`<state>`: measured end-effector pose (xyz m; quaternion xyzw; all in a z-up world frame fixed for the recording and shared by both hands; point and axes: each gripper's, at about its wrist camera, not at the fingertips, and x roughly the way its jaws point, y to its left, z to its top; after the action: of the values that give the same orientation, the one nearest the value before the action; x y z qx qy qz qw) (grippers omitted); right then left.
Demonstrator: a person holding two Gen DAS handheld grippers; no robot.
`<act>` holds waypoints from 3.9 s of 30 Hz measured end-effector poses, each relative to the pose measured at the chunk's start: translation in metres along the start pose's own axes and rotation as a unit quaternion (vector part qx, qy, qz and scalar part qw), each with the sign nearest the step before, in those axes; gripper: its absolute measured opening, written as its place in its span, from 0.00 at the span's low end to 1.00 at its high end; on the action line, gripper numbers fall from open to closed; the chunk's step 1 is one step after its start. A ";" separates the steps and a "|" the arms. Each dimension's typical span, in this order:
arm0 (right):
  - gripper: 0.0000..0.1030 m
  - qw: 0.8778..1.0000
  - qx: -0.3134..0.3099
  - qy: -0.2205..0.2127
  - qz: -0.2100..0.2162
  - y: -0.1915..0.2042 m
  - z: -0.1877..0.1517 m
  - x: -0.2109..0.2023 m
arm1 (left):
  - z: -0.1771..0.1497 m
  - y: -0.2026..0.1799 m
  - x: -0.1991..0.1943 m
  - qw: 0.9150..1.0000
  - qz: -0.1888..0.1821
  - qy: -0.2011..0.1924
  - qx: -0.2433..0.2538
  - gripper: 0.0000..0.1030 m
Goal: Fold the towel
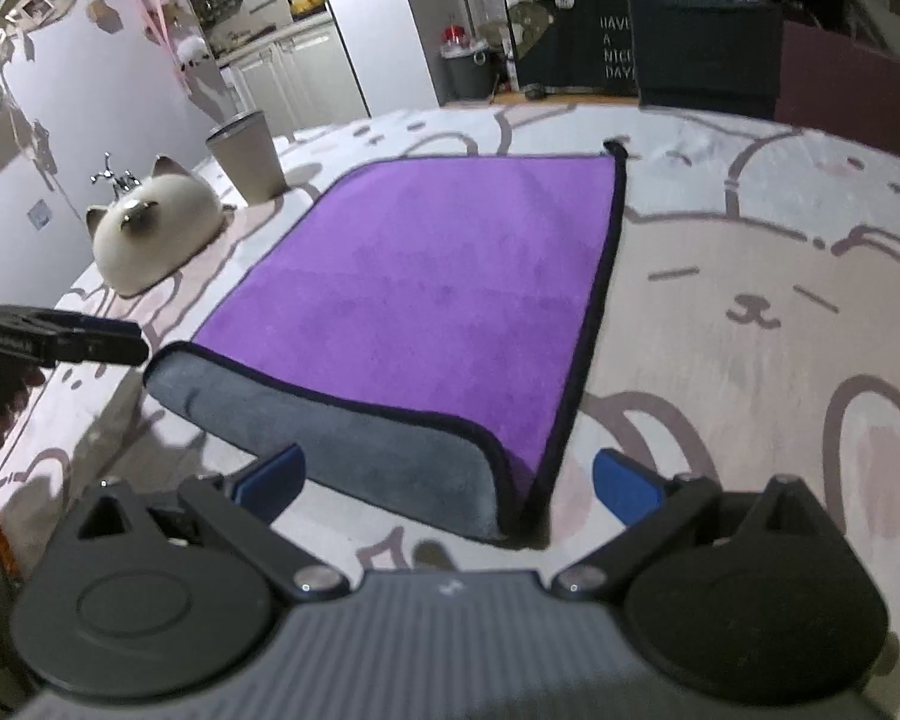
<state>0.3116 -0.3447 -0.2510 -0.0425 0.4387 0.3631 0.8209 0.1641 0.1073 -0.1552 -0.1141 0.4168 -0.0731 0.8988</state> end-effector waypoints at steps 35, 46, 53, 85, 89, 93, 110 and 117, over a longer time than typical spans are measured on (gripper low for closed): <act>0.22 0.996 0.031 0.072 0.031 -0.008 0.006 0.021 | -0.001 0.008 0.029 0.993 -0.023 0.083 0.080 0.33; 0.11 0.997 0.030 0.075 0.019 -0.005 0.007 0.021 | -0.003 0.007 0.028 0.992 -0.014 0.089 0.087 0.06; 0.05 0.997 0.020 0.069 0.013 -0.002 0.009 0.018 | 0.000 0.006 0.025 0.993 -0.004 0.074 0.089 0.04; 0.05 0.999 0.029 -0.023 -0.024 -0.035 0.117 0.036 | 0.104 0.014 0.063 0.995 0.067 -0.012 0.072 0.04; 0.05 0.999 0.028 -0.026 -0.029 -0.041 0.138 0.045 | 0.121 0.020 0.073 0.995 0.071 -0.017 0.066 0.04; 0.05 0.999 0.025 -0.028 -0.034 -0.045 0.156 0.055 | 0.137 0.026 0.083 0.995 0.076 -0.018 0.061 0.04; 0.05 0.997 0.028 -0.029 -0.065 -0.068 0.211 0.098 | 0.194 0.036 0.129 0.993 0.101 -0.012 0.060 0.04; 0.05 0.997 0.030 -0.027 -0.071 -0.076 0.222 0.114 | 0.204 0.040 0.148 0.991 0.115 0.002 0.064 0.04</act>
<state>0.5527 -0.2500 -0.2200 -0.0397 0.4230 0.2916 0.8570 0.4168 0.1417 -0.1463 -0.0077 0.4231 0.0039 0.9060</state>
